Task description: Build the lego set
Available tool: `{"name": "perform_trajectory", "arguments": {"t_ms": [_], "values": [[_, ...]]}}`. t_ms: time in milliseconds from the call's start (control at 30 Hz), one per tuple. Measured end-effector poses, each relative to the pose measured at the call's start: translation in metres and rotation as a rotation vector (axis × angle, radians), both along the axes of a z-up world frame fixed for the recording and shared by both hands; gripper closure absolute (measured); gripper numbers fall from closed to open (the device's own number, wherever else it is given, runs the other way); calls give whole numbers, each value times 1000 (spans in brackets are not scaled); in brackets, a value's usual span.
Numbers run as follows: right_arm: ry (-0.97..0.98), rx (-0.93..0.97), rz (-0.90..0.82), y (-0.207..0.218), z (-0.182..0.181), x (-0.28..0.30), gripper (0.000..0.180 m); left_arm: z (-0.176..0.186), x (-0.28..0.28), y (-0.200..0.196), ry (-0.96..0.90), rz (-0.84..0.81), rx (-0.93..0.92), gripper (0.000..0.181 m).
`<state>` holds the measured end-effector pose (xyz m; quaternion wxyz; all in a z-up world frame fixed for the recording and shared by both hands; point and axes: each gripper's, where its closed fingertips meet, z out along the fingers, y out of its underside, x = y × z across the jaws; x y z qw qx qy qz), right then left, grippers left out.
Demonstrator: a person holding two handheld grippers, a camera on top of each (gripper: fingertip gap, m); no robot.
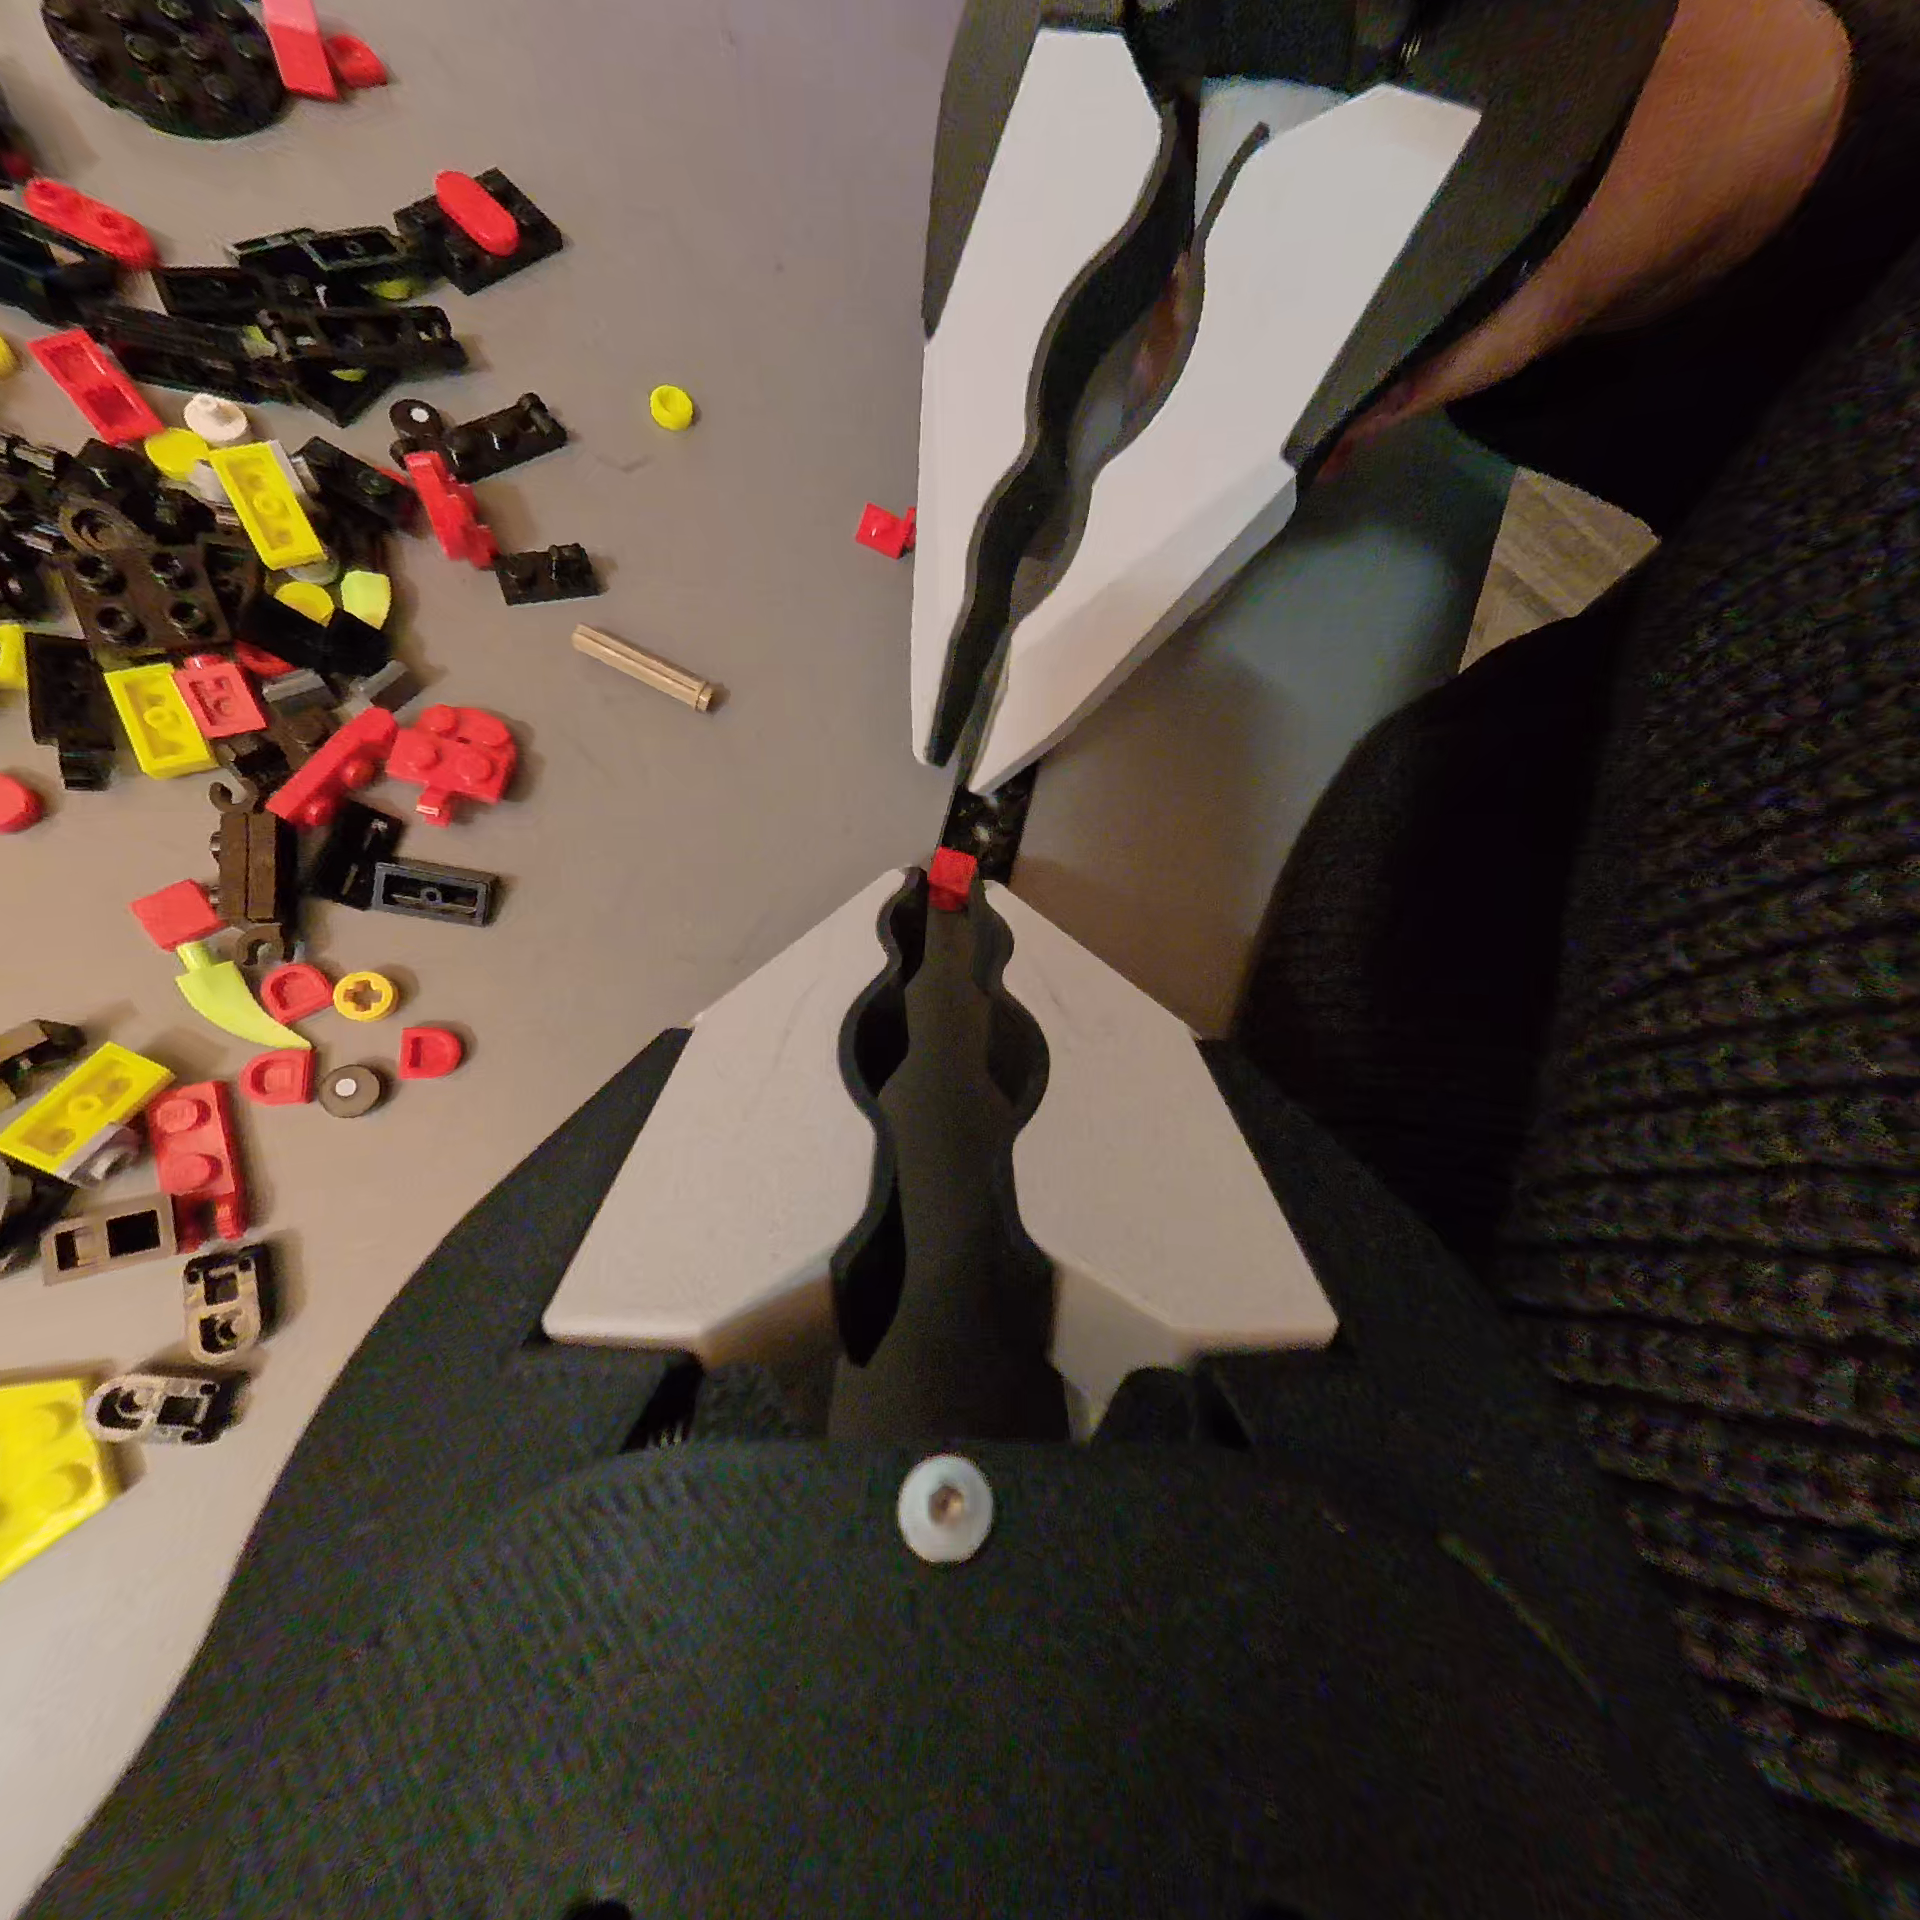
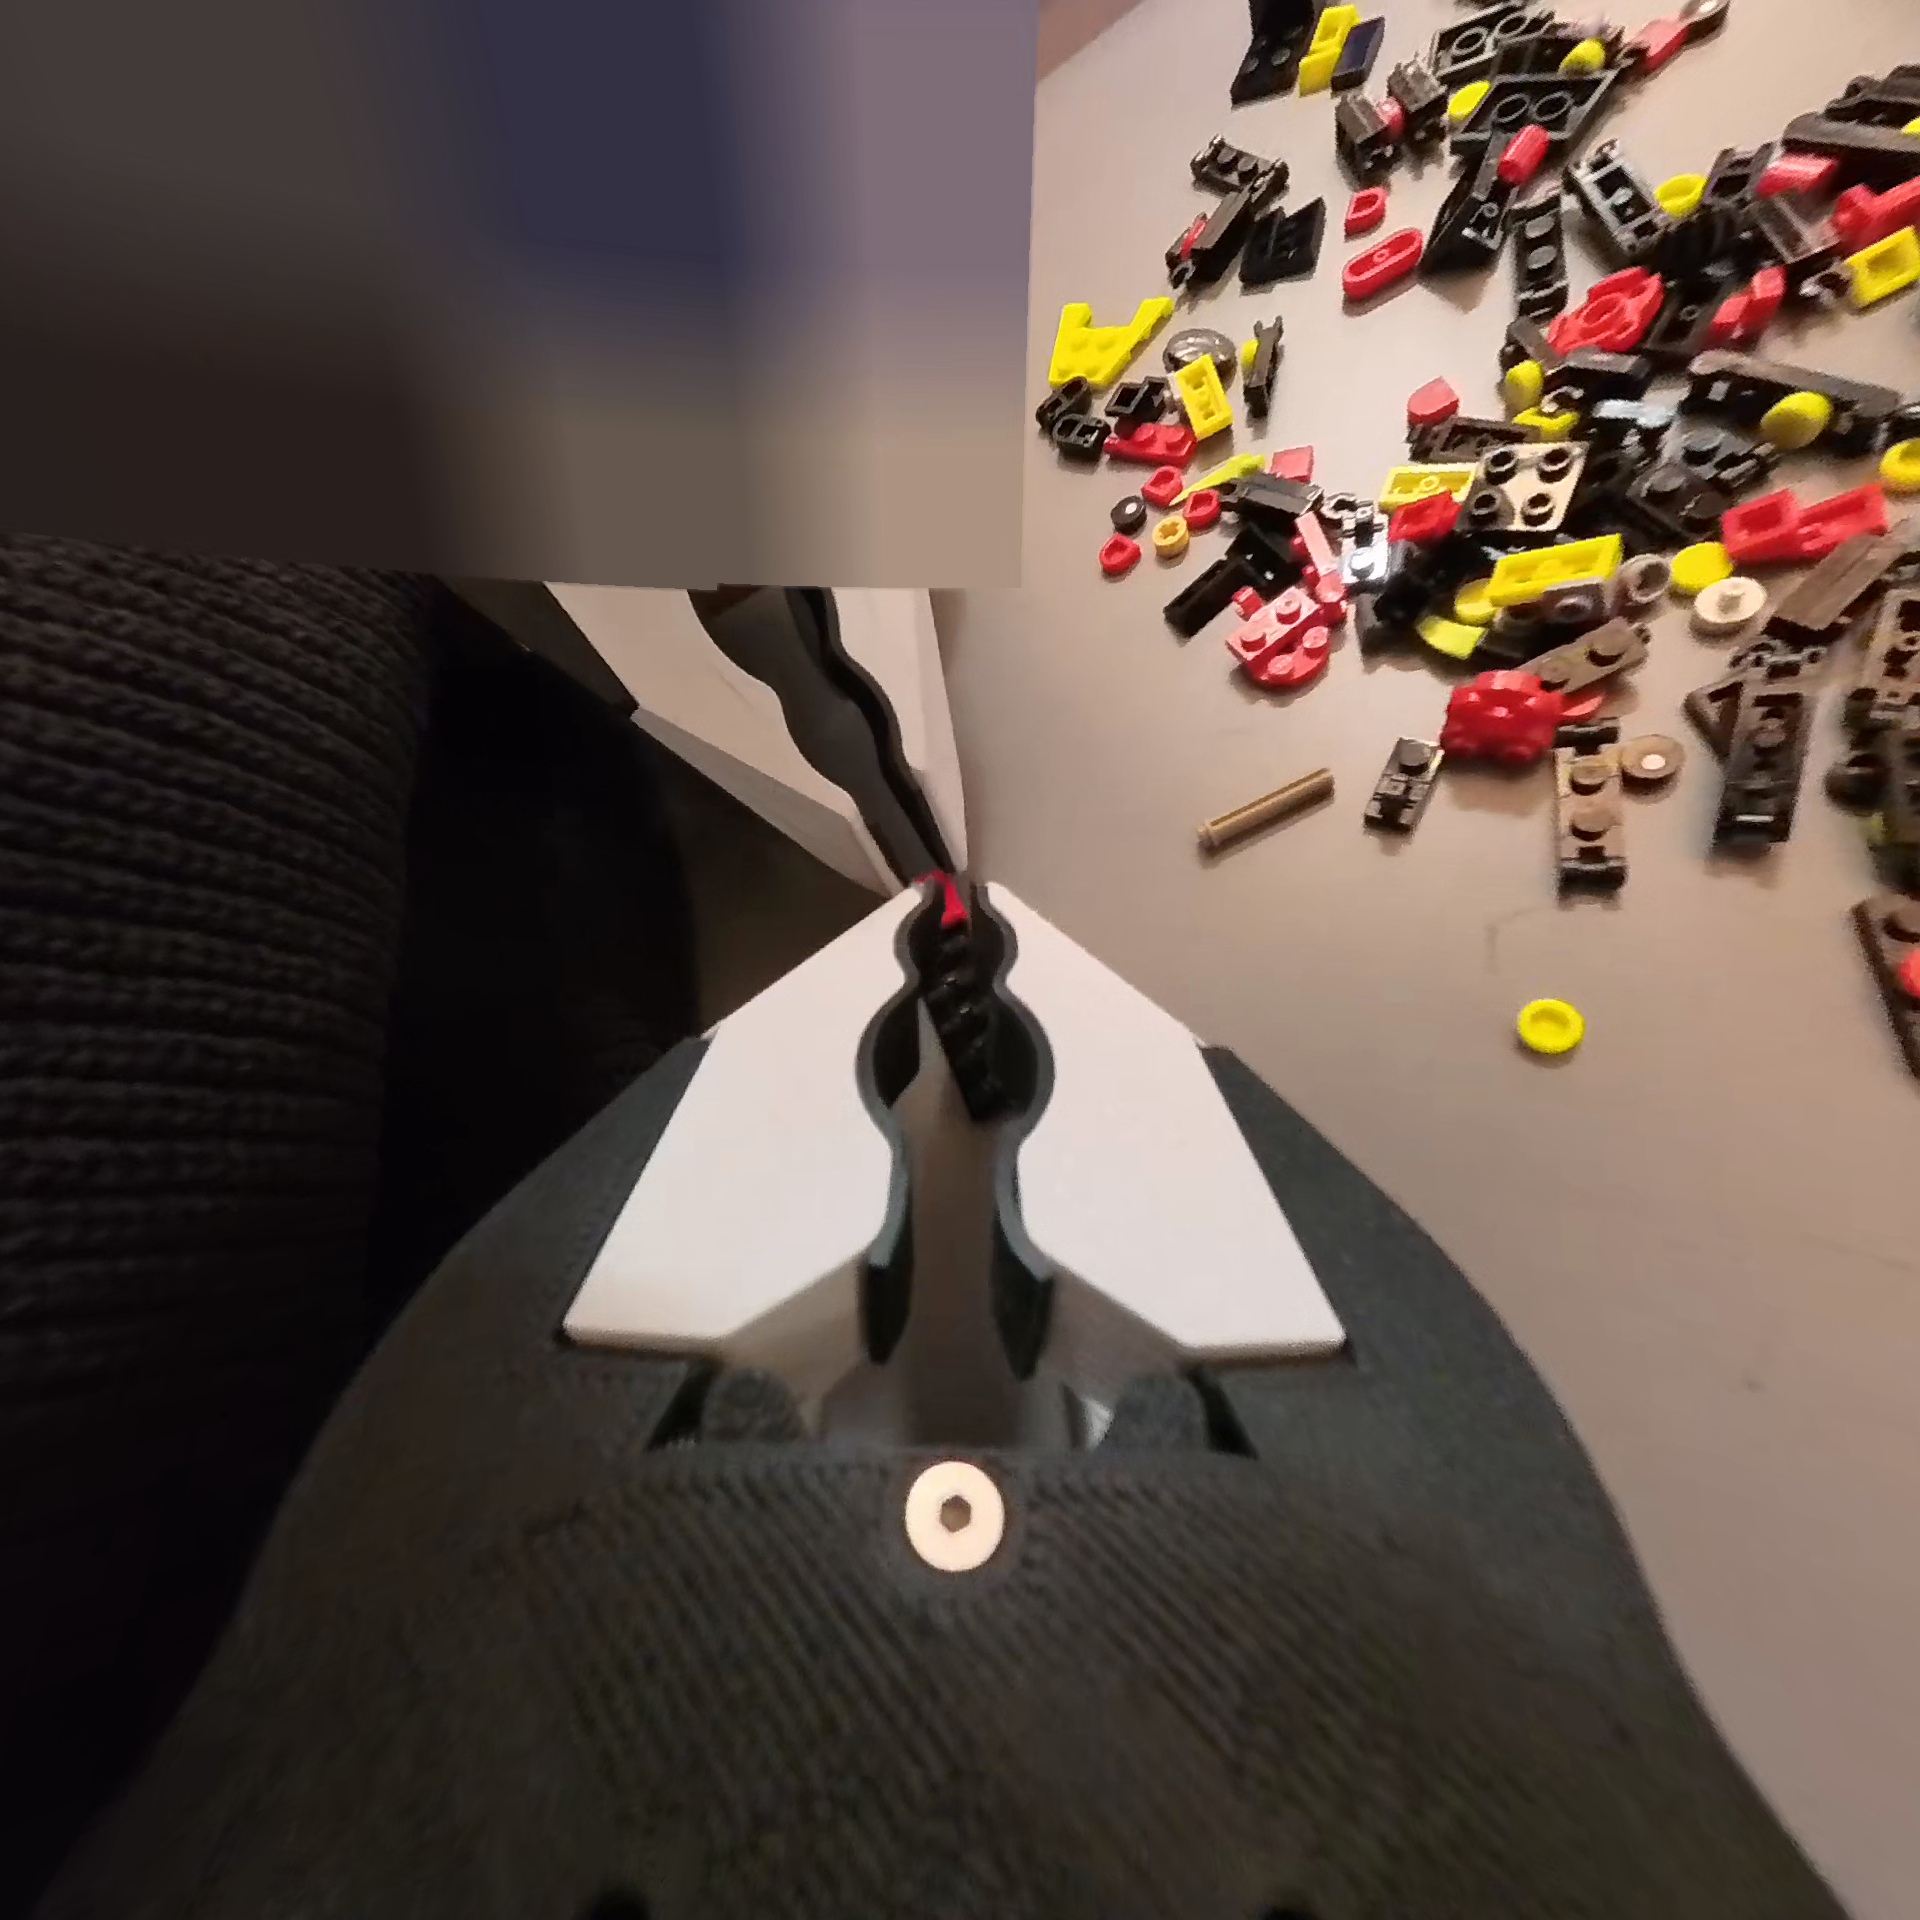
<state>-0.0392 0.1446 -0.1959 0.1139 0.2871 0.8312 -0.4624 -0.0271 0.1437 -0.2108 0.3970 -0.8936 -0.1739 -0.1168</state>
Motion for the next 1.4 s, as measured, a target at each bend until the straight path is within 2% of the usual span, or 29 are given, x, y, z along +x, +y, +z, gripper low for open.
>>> {"name": "perform_trajectory", "arguments": {"t_ms": [200, 633, 933, 1133, 1233, 1333, 1400], "values": [[1, 4, -32, 3, -1, -5, 169, 0, 1, 0, 8, -6, -6, 176], [-5, 3, -35, 3, -2, -5, 171, -1, 1, 0, 55, -14, -21, 176], [4, 80, -5, -4, -14, 2, 154, -2, 3, -1, 54, -22, -20, 176], [13, 79, -30, -3, -12, -2, 150, -1, 3, 0, 63, -30, -21, 176], [28, 2, -123, 1, 2, -16, 150, 0, 4, 1, 64, -31, -22, 176], [70, -157, -255, 12, 34, -36, 155, 0, 4, 1, 68, -30, -25, 176], [97, -240, -280, 17, 50, -36, 157, -1, 3, 0, 74, -31, -31, 176]]}}
